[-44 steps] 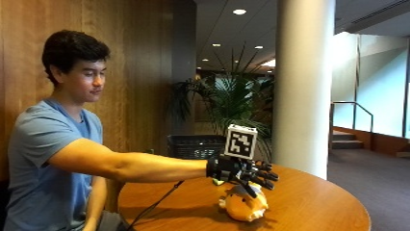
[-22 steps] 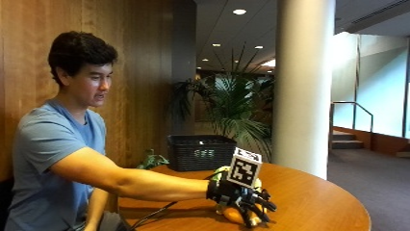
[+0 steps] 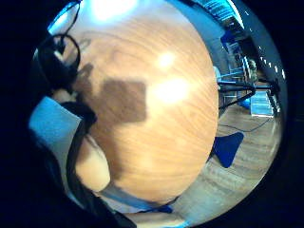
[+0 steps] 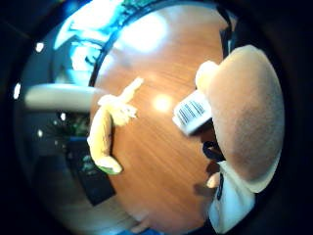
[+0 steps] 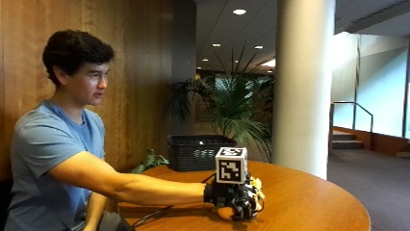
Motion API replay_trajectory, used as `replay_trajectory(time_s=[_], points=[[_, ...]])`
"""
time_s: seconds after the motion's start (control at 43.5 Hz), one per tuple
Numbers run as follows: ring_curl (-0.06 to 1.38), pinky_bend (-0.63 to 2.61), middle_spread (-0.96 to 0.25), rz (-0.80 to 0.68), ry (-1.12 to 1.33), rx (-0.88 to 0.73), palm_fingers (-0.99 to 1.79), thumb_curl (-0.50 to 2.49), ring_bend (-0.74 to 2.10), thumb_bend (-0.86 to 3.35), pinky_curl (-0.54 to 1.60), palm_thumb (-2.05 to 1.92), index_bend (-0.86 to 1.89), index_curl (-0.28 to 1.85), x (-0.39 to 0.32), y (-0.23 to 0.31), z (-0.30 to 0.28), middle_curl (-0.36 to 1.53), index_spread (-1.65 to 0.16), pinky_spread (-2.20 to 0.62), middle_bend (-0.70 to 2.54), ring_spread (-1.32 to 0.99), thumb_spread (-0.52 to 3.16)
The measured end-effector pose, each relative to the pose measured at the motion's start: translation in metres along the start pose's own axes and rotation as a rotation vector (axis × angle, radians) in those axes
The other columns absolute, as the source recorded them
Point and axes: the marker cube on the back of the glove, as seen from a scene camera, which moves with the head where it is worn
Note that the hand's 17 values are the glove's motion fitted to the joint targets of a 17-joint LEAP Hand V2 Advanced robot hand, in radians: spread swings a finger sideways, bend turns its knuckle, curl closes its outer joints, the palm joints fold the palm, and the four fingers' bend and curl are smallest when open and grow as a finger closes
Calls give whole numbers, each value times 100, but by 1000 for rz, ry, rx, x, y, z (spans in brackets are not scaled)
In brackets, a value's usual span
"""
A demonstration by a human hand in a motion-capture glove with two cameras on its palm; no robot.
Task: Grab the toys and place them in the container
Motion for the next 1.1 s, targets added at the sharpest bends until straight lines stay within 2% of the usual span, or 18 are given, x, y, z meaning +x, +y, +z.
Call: replay_trajectory(time_s=[0.138, 0.184, 0.322, 0.46, 0.529, 0.667, 0.85, 1.103], points=[[51, 128, -19, -5, 39, 48, 85, 47, 116, 29, 36, 65, 18, 16, -2, 1, 1, 36, -33, -34, 41, -33, 126], [52, 127, -22, -5, 41, 35, 94, 50, 117, 29, 36, 69, 22, 17, -3, 0, -1, 38, -33, -35, 45, -35, 119], [53, 123, -30, -2, 12, -22, 94, 57, 115, 27, 38, 72, 25, 21, -5, 0, -18, 43, -34, -37, 49, -39, 107], [53, 120, -35, -174, -26, -34, 91, 62, 110, 25, 39, 73, 28, 24, 2, 15, -63, 46, -35, -39, 51, -42, 98], [53, 119, -37, -150, 13, 11, 92, 65, 109, 24, 40, 74, 28, 26, -10, 19, -83, 48, -35, -39, 51, -43, 94], [53, 117, -40, -3, 64, 93, 94, 69, 109, 23, 40, 74, 28, 28, -37, 24, -130, 52, -36, -40, 51, -46, 89], [54, 116, -43, -147, 84, 154, 94, 75, 108, 21, 41, 75, 27, 31, -54, 52, -187, 56, -36, -40, 50, -47, 83], [55, 113, -47, -118, 42, 170, 96, 81, 108, 18, 42, 74, 24, 36, -78, 85, -227, 63, -37, -41, 49, -48, 78]])
